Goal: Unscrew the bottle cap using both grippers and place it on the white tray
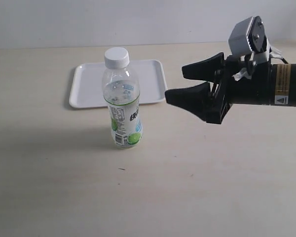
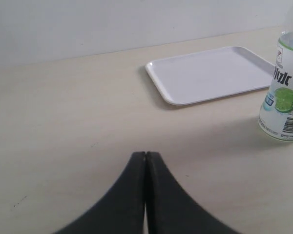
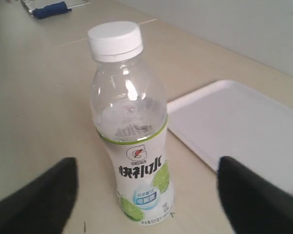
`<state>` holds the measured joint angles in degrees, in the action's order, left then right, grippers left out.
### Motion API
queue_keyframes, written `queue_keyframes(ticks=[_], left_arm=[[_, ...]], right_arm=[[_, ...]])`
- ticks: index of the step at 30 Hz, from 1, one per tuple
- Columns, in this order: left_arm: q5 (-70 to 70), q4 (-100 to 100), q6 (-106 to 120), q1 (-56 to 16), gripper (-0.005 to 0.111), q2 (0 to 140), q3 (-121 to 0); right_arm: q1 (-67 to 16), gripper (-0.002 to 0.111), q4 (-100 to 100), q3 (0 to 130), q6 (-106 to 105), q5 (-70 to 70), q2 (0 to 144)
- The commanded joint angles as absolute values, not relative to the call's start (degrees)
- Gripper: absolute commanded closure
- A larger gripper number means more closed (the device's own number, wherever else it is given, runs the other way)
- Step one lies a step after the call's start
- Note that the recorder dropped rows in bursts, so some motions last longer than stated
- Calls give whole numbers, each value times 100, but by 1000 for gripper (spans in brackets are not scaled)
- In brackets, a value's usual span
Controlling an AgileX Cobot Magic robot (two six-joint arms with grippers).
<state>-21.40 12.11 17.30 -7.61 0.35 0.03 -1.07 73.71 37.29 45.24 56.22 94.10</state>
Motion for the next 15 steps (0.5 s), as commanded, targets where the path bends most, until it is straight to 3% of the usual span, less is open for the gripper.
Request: queue_keyframes(ticks=[1, 11, 14, 15], left_arm=[[-2145, 1284, 1735, -740, 107, 0, 0], [-2145, 1284, 1735, -740, 107, 0, 0], [-2145, 1284, 1735, -740, 107, 0, 0], [-2145, 1284, 1735, -740, 107, 0, 0]], right_arm=[[-243, 3, 7018, 3771, 4096, 6005, 9757], [-401, 6, 6632, 3771, 3626, 5968, 9793], [-401, 25, 6497, 3771, 3781, 5968, 9478], [-401, 36, 6517, 3771, 3944, 5932, 9345]])
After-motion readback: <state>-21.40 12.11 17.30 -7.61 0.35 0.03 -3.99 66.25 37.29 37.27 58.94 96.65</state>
